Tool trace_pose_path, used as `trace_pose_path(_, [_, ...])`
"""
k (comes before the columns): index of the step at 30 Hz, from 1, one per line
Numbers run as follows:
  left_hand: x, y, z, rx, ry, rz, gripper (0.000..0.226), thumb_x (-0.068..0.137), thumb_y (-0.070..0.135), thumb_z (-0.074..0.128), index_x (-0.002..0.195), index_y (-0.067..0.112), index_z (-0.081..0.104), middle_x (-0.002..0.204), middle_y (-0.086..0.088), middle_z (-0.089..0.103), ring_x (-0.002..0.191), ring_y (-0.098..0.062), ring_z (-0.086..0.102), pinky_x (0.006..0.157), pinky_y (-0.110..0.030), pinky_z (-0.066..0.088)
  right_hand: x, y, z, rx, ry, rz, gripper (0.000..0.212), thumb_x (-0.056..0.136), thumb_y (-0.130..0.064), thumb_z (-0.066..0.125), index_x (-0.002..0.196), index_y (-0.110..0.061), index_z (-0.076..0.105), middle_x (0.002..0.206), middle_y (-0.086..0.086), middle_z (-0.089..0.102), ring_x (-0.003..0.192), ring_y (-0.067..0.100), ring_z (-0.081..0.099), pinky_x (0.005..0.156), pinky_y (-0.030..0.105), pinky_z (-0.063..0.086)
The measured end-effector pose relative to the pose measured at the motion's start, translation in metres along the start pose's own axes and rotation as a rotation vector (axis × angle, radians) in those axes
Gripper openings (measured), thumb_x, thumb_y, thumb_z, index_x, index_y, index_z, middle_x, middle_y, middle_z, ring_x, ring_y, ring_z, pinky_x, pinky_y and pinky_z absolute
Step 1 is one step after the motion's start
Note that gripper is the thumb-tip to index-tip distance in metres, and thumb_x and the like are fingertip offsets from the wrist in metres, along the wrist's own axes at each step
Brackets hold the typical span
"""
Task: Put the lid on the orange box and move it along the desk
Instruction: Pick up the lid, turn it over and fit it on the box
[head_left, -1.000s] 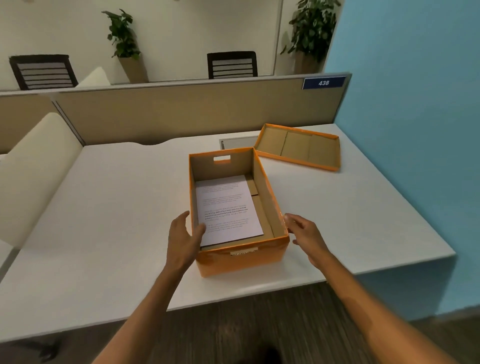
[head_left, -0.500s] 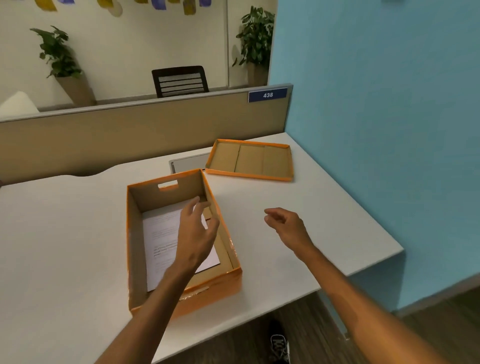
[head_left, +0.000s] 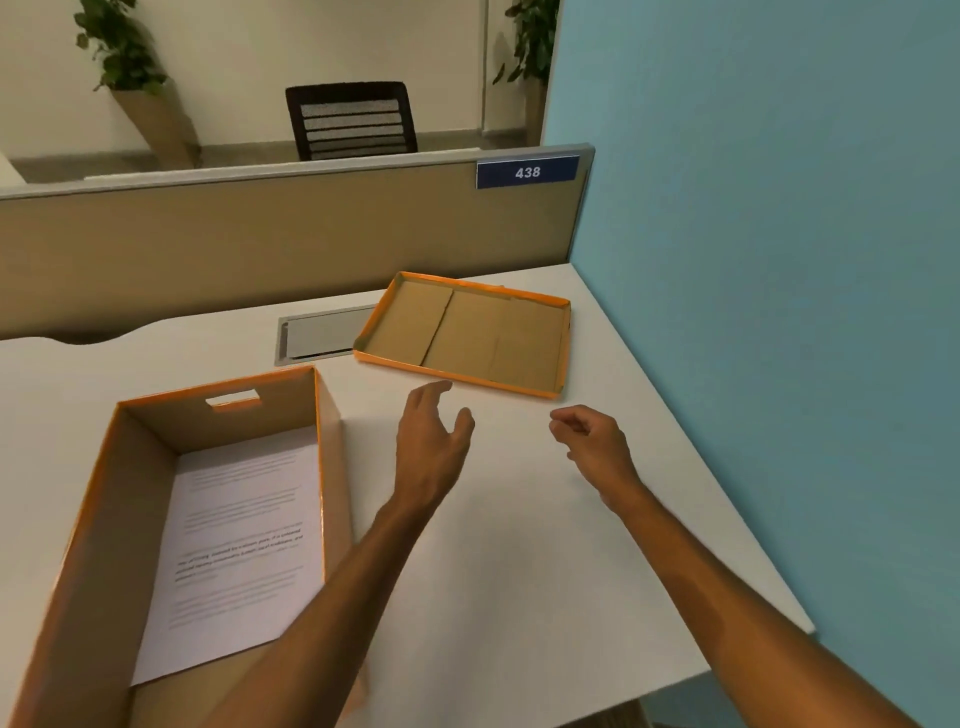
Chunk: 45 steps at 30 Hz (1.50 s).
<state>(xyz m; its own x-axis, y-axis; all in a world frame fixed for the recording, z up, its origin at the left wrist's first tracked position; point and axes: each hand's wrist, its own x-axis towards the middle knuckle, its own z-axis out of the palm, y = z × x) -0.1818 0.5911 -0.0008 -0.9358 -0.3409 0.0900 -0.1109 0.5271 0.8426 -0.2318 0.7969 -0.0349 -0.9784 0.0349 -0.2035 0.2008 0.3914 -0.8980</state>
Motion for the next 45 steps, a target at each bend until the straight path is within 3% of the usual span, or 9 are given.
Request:
trace_pose_path(7, [0.058, -0.022, 0.064, -0.030, -0.086, -0.157, 0.057, 0.089, 0.030, 0.063, 0.141, 0.012, 0.045, 0.142, -0.008, 0.052, 0.120, -0.024, 0.057, 0.093, -0.040, 0.051, 0.091, 0.010, -0.014, -0.007, 0.026, 0.085, 0.008, 0.089, -0.017, 0.064, 0.091, -0.020, 0.072, 0.092, 0.009, 0.072, 0.089, 0.033, 0.070, 0.075, 0.049, 0.061])
trace_pose_path(12, [0.103, -0.049, 0.103, -0.323, -0.132, -0.538, 0.063, 0.086, 0.037, 0.068, 0.138, 0.013, 0.042, 0.126, -0.013, 0.061, 0.100, -0.027, 0.065, 0.084, -0.036, 0.052, 0.151, 0.020, -0.008, -0.064, 0.035, 0.201, 0.016, 0.086, -0.018, 0.059, 0.094, -0.024, 0.071, 0.102, 0.006, 0.073, 0.093, 0.026, 0.068, 0.082, 0.046, 0.059])
trace_pose_path(15, [0.126, -0.060, 0.122, -0.658, -0.104, -0.811, 0.038, 0.086, 0.024, 0.070, 0.116, 0.006, 0.055, 0.098, -0.016, 0.059, 0.085, -0.028, 0.062, 0.086, -0.037, 0.054, 0.182, 0.027, 0.000, -0.054, 0.063, 0.272, 0.021, 0.084, -0.013, 0.059, 0.100, -0.018, 0.071, 0.102, 0.009, 0.072, 0.090, 0.028, 0.069, 0.078, 0.044, 0.061])
trace_pose_path(18, [0.144, -0.065, 0.137, -0.845, -0.020, -0.908, 0.021, 0.085, 0.013, 0.072, 0.098, 0.004, 0.058, 0.097, -0.020, 0.057, 0.086, -0.032, 0.061, 0.084, -0.036, 0.056, 0.208, 0.030, 0.007, 0.006, 0.109, 0.320, 0.019, 0.085, -0.010, 0.057, 0.099, -0.014, 0.070, 0.101, 0.016, 0.072, 0.087, 0.033, 0.071, 0.074, 0.049, 0.062])
trace_pose_path(25, [0.169, -0.069, 0.148, -0.946, 0.000, -0.988, 0.014, 0.082, 0.006, 0.073, 0.090, 0.000, 0.063, 0.089, -0.020, 0.069, 0.077, -0.030, 0.071, 0.072, -0.035, 0.061, 0.240, 0.028, 0.017, -0.087, 0.135, 0.333, 0.014, 0.080, -0.009, 0.064, 0.091, -0.004, 0.071, 0.073, 0.006, 0.065, 0.073, 0.035, 0.071, 0.066, 0.052, 0.062])
trace_pose_path(32, [0.173, -0.071, 0.137, -1.134, -0.042, -0.958, 0.036, 0.085, 0.013, 0.068, 0.118, 0.002, 0.060, 0.106, -0.017, 0.070, 0.099, -0.029, 0.071, 0.068, -0.032, 0.061, 0.244, 0.017, 0.005, 0.043, -0.034, 0.341, 0.026, 0.082, -0.007, 0.064, 0.107, -0.010, 0.064, 0.095, 0.019, 0.072, 0.073, 0.034, 0.074, 0.058, 0.048, 0.063])
trace_pose_path(36, [0.175, -0.062, 0.128, -1.316, -0.045, -0.837, 0.026, 0.087, 0.003, 0.064, 0.111, 0.012, 0.061, 0.106, -0.012, 0.070, 0.096, -0.027, 0.070, 0.076, -0.040, 0.060, 0.235, 0.003, -0.005, 0.196, -0.123, 0.350, 0.033, 0.084, -0.001, 0.061, 0.117, -0.007, 0.060, 0.092, 0.021, 0.070, 0.067, 0.030, 0.072, 0.050, 0.038, 0.059])
trace_pose_path(40, [0.174, -0.046, 0.117, -1.283, -0.066, -0.776, 0.033, 0.087, 0.003, 0.067, 0.118, 0.013, 0.061, 0.111, -0.013, 0.072, 0.098, -0.027, 0.073, 0.077, -0.042, 0.060, 0.221, -0.008, -0.014, 0.101, -0.091, 0.346, 0.037, 0.086, -0.007, 0.064, 0.123, -0.003, 0.058, 0.096, 0.019, 0.071, 0.075, 0.031, 0.073, 0.066, 0.047, 0.063])
trace_pose_path(45, [0.161, -0.025, 0.105, -1.260, -0.019, -0.710, 0.052, 0.084, 0.002, 0.070, 0.132, 0.012, 0.055, 0.108, -0.012, 0.074, 0.099, -0.029, 0.072, 0.078, -0.043, 0.060, 0.171, -0.027, -0.011, -0.474, 0.144, -0.286, 0.039, 0.089, -0.030, 0.064, 0.123, -0.014, 0.058, 0.117, 0.008, 0.063, 0.107, 0.029, 0.059, 0.082, 0.041, 0.052])
